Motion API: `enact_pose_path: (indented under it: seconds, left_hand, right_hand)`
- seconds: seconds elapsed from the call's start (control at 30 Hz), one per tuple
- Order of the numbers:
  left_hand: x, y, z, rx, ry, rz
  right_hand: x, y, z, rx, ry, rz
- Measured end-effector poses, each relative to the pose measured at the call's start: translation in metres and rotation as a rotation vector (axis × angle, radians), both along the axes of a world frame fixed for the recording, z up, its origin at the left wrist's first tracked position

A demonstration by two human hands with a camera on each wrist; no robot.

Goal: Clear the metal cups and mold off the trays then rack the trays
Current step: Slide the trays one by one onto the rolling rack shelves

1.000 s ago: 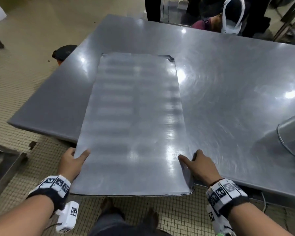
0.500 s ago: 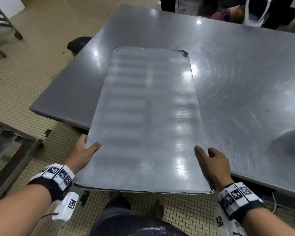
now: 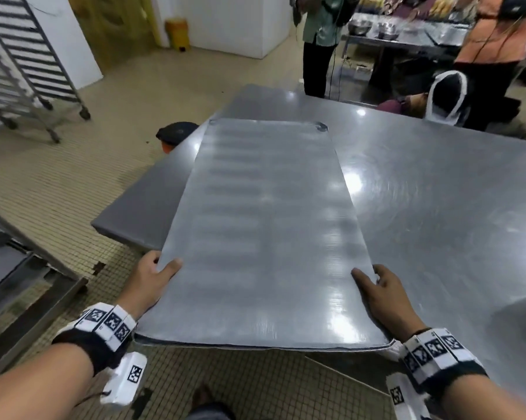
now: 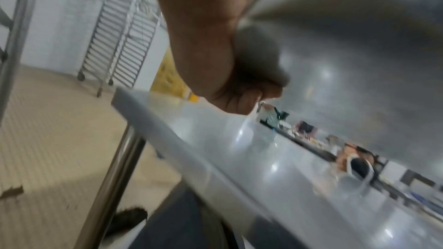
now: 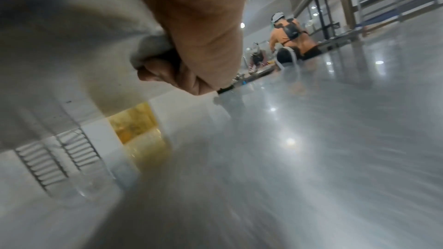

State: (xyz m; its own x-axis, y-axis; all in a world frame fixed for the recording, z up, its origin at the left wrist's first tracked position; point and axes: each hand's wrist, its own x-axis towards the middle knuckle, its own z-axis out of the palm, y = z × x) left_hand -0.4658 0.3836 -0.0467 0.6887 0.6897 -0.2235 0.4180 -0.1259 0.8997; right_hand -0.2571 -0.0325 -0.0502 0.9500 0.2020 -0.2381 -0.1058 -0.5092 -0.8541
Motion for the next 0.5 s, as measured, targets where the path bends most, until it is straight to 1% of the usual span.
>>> enact_pose_path:
  seconds: [0.1,0.27,0.3,0.43,0.5]
  left_hand:
    - [-0.001,0.032,0.033,0.110,-0.037,0.044]
    - [-0.006,0.117,0.093,0.258,-0.150,0.149]
    - [-0.010,0.128,0.112,0.279,-0.170,0.174]
    - [-0.035,0.168,0.178,0.427,-0.301,0.263]
    - [-0.060,0.190,0.197,0.459,-0.344,0.293]
  right_hand:
    - [0.007,0.050,0.040,0.049,-0.151,0.082]
    - [0.038,0.148,0.086,0.187,-0.260,0.161]
    - [0.042,0.169,0.098,0.222,-0.282,0.177]
    - [0.057,0.249,0.140,0.335,-0.399,0.273]
    - [0.065,0.282,0.151,0.396,-0.426,0.325]
